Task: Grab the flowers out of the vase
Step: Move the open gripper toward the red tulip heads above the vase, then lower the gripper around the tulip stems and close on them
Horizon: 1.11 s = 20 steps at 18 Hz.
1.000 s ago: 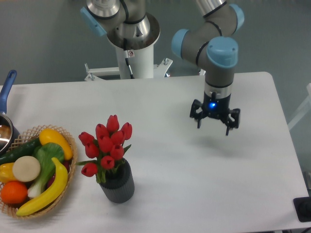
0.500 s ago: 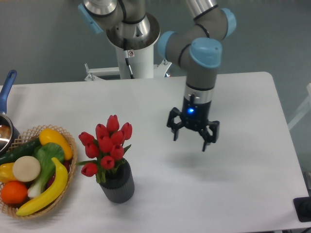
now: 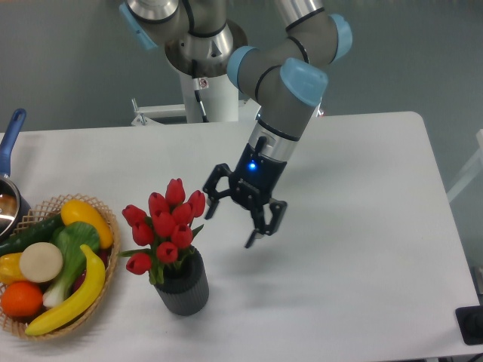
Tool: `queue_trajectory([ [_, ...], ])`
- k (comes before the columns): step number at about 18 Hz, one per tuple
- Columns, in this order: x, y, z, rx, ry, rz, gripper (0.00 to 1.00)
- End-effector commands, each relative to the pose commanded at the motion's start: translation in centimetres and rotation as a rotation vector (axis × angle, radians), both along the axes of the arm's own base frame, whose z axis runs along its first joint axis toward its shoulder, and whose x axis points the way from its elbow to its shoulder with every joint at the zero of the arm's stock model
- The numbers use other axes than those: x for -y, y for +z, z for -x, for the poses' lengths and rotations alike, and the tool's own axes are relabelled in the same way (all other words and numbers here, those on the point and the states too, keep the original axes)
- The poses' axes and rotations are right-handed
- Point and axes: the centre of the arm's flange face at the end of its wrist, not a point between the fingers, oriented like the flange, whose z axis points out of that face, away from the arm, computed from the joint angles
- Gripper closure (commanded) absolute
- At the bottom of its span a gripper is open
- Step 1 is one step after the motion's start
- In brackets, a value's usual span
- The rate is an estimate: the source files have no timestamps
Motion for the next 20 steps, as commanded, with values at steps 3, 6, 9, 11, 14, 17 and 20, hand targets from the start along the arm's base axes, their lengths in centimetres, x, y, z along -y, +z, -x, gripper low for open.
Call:
queue_trajectory([
  [3, 0.3, -0.1, -0.3, 0.035, -0.009, -0.037, 0.00],
  [6, -0.4, -0.2, -1.5, 0.075, -0.039, -0.077, 0.00],
  [9, -1.1, -0.1, -1.9, 0.088, -0.060, -0.097, 0.00],
  [11, -1.5, 0.2, -1.4, 0.081, -0.062, -0.103, 0.00],
  [14, -1.9, 0.2, -1.0, 0.079, -0.066, -0.106, 0.00],
  [17, -3.3, -0.1, -0.4, 0.089, -0.072, -0.099, 0.00],
  [20, -5.3, 0.2, 0.0, 0.105, -0.077, -0.093, 0.00],
])
